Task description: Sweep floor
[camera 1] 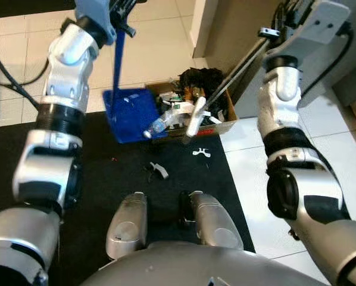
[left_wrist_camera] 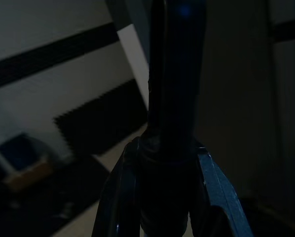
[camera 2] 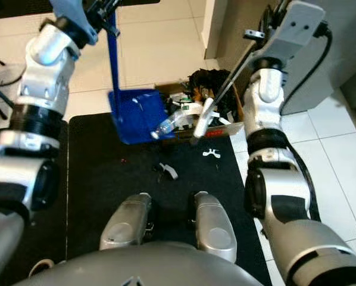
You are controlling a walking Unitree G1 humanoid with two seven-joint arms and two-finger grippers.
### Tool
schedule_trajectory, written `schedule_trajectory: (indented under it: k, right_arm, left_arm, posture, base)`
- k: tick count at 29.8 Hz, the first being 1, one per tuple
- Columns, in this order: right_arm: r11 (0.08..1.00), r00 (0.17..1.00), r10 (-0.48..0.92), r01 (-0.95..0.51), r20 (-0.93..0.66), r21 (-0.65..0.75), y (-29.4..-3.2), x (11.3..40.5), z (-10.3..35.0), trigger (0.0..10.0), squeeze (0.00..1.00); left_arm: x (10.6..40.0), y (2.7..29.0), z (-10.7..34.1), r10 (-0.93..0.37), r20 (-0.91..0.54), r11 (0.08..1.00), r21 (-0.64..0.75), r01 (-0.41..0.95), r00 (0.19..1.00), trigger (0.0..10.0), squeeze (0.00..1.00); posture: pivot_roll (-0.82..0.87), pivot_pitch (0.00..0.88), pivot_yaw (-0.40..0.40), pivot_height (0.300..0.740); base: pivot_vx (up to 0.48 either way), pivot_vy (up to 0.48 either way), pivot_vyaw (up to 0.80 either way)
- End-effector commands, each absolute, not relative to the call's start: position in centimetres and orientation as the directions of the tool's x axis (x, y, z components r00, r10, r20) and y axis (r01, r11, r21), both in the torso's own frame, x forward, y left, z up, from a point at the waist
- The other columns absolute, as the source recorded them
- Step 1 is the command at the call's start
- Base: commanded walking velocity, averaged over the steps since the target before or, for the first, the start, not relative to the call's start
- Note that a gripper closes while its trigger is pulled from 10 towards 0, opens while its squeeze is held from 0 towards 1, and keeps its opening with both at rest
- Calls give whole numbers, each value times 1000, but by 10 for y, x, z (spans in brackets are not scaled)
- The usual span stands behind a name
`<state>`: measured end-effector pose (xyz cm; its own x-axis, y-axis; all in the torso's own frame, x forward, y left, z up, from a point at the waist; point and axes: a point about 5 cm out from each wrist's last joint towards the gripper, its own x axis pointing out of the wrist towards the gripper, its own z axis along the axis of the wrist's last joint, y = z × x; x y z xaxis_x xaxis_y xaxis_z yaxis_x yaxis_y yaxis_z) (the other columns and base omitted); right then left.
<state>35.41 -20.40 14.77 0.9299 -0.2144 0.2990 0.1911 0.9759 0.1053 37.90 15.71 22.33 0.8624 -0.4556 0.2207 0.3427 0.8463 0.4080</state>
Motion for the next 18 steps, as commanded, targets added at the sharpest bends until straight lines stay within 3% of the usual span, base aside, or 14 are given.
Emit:
schedule_trajectory:
  k: [1, 5, 18]
  right_arm:
    - [964, 897, -265, 248, 353, 95, -223, 349, 155, 10000, 0]
    - [954, 890, -301, 287, 344, 91, -236, 344, 152, 10000, 0]
    - [963, 905, -270, 254, 327, 91, -225, 349, 151, 10000, 0]
  left_arm:
    - [383, 161, 244, -438, 299, 849, 448, 281, 848, 10000, 0]
    - [388, 168, 254, -368, 361, 880, 432, 195, 857, 10000, 0]
    - [389, 184, 259, -291, 426, 901, 423, 96, 857, 10000, 0]
  posture:
    - [180, 0, -3, 740]
    - [171, 0, -2, 740]
    - [196, 0, -27, 740]
  base:
    - [0, 0, 0]
    - [0, 0, 0]
    - [0, 0, 0]
